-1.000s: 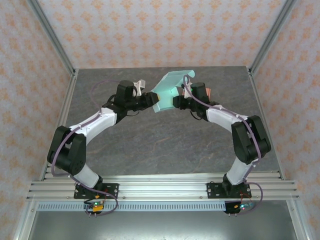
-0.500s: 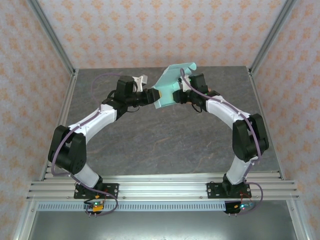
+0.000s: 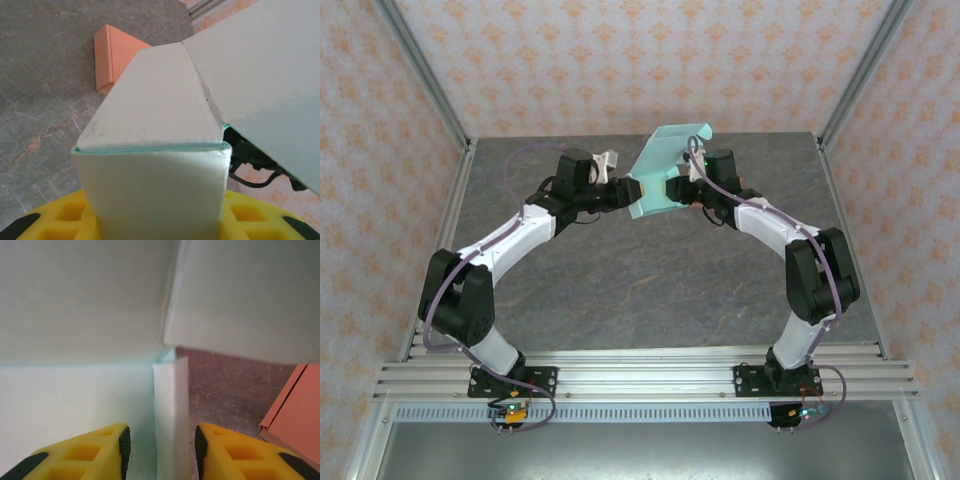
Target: Fold the paper box
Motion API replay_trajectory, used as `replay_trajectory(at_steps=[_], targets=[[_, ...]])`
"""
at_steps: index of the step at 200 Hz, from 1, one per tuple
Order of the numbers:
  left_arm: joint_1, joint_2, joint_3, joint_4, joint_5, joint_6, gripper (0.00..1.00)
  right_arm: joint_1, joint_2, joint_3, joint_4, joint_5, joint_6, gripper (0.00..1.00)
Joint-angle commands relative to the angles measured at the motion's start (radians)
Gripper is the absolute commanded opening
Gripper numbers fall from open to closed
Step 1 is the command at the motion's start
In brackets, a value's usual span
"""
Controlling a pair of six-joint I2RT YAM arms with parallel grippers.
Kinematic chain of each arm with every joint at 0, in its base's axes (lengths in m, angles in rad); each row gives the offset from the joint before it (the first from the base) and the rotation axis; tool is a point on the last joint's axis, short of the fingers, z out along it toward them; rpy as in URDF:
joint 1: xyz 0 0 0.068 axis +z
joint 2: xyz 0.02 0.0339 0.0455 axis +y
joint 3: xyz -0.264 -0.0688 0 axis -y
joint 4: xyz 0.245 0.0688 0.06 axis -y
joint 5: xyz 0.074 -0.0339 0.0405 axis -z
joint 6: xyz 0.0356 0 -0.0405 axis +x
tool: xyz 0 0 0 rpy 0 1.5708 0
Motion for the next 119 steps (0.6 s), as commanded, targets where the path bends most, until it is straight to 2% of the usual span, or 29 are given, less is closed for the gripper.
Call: replay_trajectory(at_steps=[1, 24, 91, 107, 119], targets=[[-0.013, 0.013, 0.034, -0.009, 0.043, -0.012, 0.27, -0.03, -0.047, -0.031, 0.13, -0.065, 0.056, 0.37], [-0.014, 0.016, 0.047, -0.001, 0.057, -0.02, 0.27, -0.03, -0.022, -0.008, 0.106, -0.103, 0.048, 0.27], [-0.014, 0.027, 0.075, 0.012, 0.06, -0.022, 0.27, -0.005, 0.017, 0.011, -0.042, -0.019, -0.097, 0.27], [-0.014, 0.026, 0.08, 0.023, 0.066, -0.028, 0.27, 0.006, 0.023, 0.009, -0.055, 0.034, -0.113, 0.14], [-0.016, 0.027, 0.082, 0.036, 0.076, -0.03, 0.27, 0.025, 0.029, 0.017, -0.075, 0.102, -0.138, 0.1]])
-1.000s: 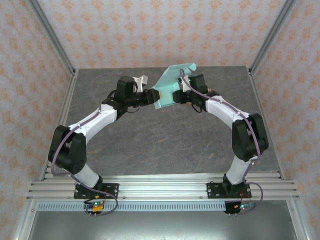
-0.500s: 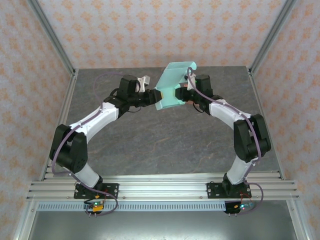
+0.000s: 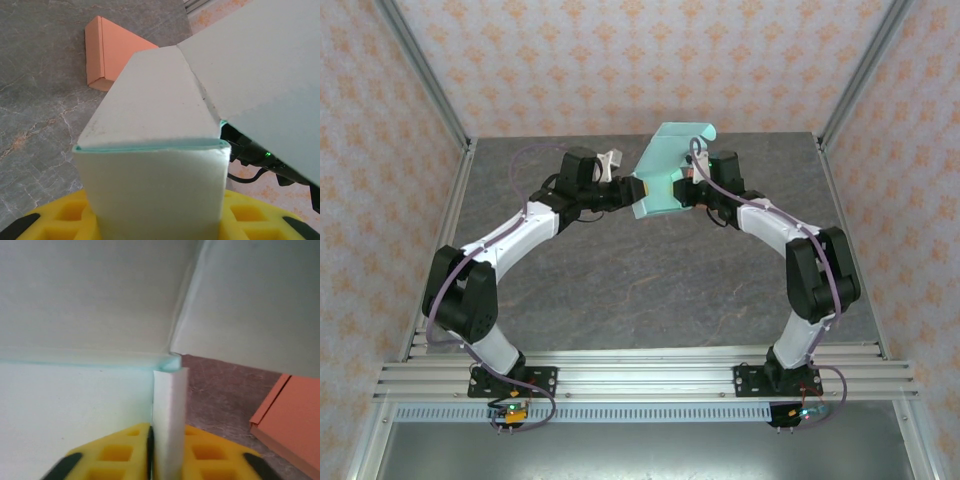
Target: Fold the paper box
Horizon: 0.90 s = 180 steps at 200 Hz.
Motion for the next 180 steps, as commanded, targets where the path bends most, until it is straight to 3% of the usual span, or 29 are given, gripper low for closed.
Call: replay_trajectory(at_steps=[1, 23, 54, 71, 88, 111, 137, 149, 166, 180], targets=[[-0.008, 0.001, 0.047, 0.051, 0.055, -0.008, 0.27, 0.037, 0.021, 0.029, -0.063, 0.119, -0.081, 0.1], [-0.01, 0.004, 0.055, 0.055, 0.066, -0.017, 0.27, 0.101, 0.028, 0.037, -0.063, 0.293, -0.087, 0.01], [-0.012, -0.003, 0.044, 0.074, 0.055, -0.028, 0.28, 0.131, -0.011, -0.027, 0.066, 0.293, -0.011, 0.14], [-0.011, -0.02, 0.035, 0.067, 0.026, -0.029, 0.28, 0.11, -0.065, -0.085, 0.126, 0.284, 0.032, 0.26], [-0.008, -0.027, 0.024, 0.076, 0.018, -0.019, 0.28, 0.049, -0.126, -0.152, 0.19, 0.145, 0.088, 0.37], [0.01, 0.006, 0.035, 0.073, 0.048, -0.023, 0.28, -0.068, -0.206, -0.283, 0.39, -0.191, 0.267, 0.55], [0.041, 0.026, 0.025, 0.128, 0.084, -0.075, 0.28, -0.123, -0.274, -0.324, 0.397, -0.318, 0.401, 0.59], [0.058, 0.034, 0.035, 0.14, 0.099, -0.102, 0.28, -0.125, -0.319, -0.363, 0.44, -0.286, 0.468, 0.6], [0.078, 0.039, 0.033, 0.204, 0.139, -0.183, 0.28, -0.145, -0.368, -0.403, 0.469, -0.132, 0.724, 0.68], [0.086, 0.04, 0.014, 0.287, 0.159, -0.243, 0.28, -0.153, -0.355, -0.396, 0.497, -0.105, 0.914, 0.72]])
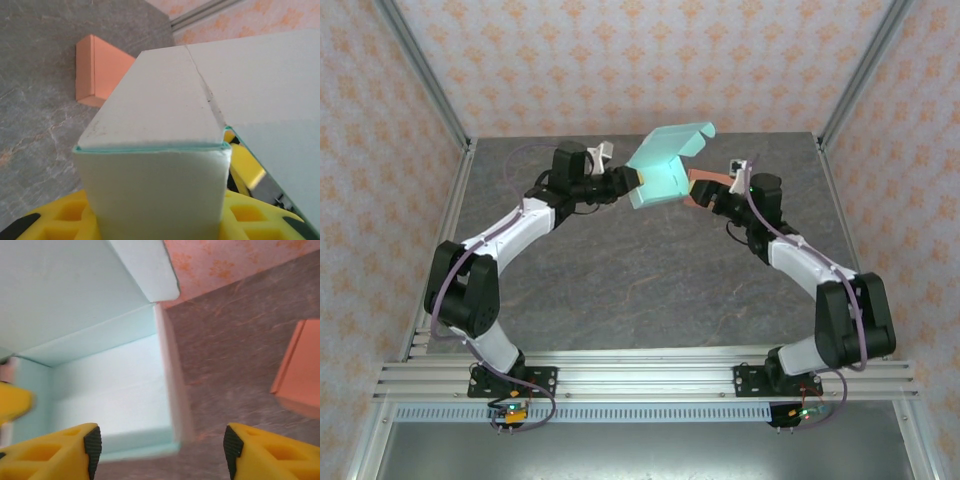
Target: Fold the paper box
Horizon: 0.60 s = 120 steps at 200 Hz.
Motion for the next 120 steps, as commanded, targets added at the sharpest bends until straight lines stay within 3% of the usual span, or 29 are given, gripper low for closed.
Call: replay_trajectory(at_steps=[1, 23, 46, 120], targets=[[0.018, 0.007, 0.008, 0.169, 0.073, -0.123, 0.28, -0.02, -0.018, -0.007, 0.122, 0.062, 0.4, 0.72], [0.019, 0.023, -0.005, 0.262, 0.104, -0.227, 0.28, -0.024, 0.091, 0.057, 0.153, 0.044, 0.747, 0.71], [0.02, 0.013, -0.038, 0.36, 0.095, -0.317, 0.29, -0.009, 0.205, 0.056, 0.456, 0.055, 1.028, 0.73], [0.012, 0.017, -0.038, 0.367, 0.088, -0.36, 0.29, 0.039, 0.338, 0.212, 0.705, 0.126, 1.203, 0.76]])
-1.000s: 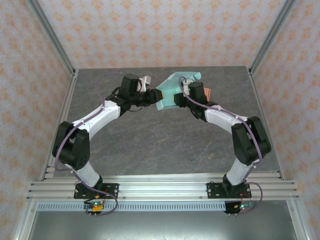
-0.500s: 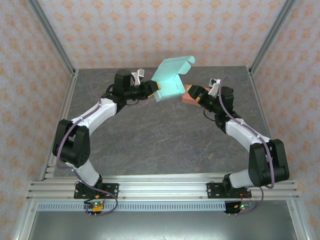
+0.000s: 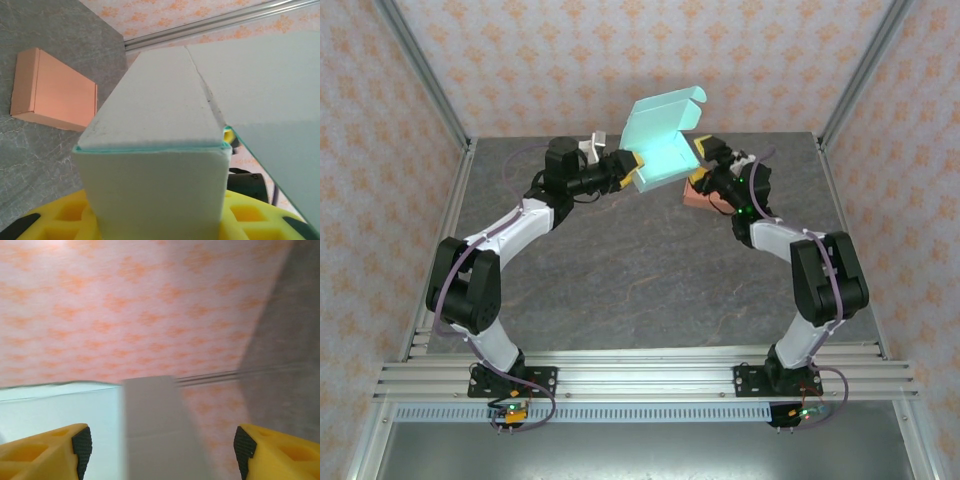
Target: Fold the paper box
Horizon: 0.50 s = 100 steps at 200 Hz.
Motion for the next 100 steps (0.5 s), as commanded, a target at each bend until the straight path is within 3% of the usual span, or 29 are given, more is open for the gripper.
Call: replay_trajectory(at_steps=[1, 49, 100], targets=[[-0.009, -0.001, -0.01, 0.084, 0.017, -0.045, 0.29, 0.012, 0.041, 0.062, 0.197, 0.037, 0.13, 0.77], [-0.013, -0.001, -0.019, 0.12, 0.019, -0.085, 0.29, 0.034, 0.104, 0.136, 0.176, -0.002, 0.108, 0.75], [-0.016, 0.004, -0.025, 0.141, 0.024, -0.121, 0.29, 0.037, 0.117, 0.156, 0.13, -0.036, 0.035, 0.66]])
